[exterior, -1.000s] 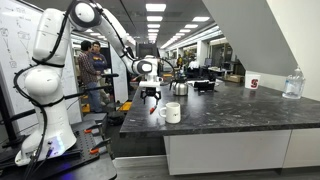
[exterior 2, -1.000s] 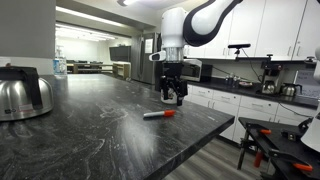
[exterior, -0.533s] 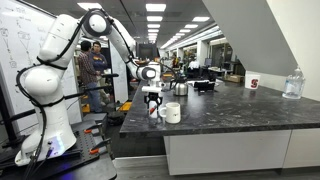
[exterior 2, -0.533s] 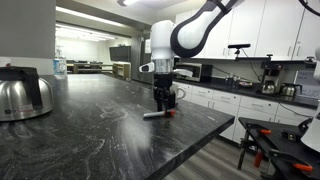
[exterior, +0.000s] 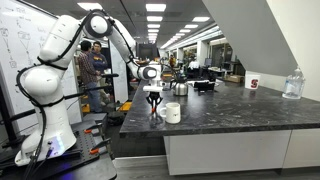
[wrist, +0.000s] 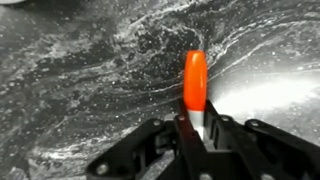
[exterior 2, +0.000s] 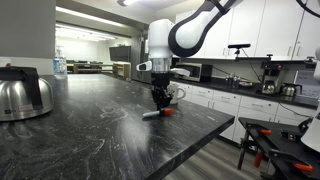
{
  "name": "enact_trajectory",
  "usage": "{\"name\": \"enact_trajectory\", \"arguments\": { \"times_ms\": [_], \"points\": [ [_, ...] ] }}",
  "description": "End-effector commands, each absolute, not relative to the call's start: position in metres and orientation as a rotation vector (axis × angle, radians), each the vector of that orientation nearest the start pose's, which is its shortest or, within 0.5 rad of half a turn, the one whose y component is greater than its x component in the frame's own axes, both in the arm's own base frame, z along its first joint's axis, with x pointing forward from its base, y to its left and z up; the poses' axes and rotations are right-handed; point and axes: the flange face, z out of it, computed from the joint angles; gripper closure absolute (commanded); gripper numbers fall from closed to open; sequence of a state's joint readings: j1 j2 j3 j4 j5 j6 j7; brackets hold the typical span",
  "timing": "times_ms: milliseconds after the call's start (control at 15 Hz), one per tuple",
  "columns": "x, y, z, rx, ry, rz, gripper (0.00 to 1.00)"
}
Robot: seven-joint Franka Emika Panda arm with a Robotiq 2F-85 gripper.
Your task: Put the marker in the cup, then move the cup to the left and remove the marker from the cup
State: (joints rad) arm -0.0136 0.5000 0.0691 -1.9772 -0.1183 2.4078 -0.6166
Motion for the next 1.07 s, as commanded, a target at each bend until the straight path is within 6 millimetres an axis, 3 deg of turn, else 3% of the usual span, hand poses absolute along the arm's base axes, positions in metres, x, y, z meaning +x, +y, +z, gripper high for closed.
{"name": "enact_trajectory", "arguments": {
  "times_ms": [0,267,667,867,1000],
  "points": [
    [0.602,0.031,0.223,-2.955,-1.161,0.109,0.95],
    [0.599,0.006,0.263,-2.973,-1.211,0.212,0.95],
    [0.582,-0.051,0.331,-3.003,-1.363,0.720,0.95],
    [0.584,-0.075,0.353,-3.018,-1.486,0.872,0.95],
    [0.587,-0.093,0.357,-3.026,-1.577,0.974,0.95]
  ]
}}
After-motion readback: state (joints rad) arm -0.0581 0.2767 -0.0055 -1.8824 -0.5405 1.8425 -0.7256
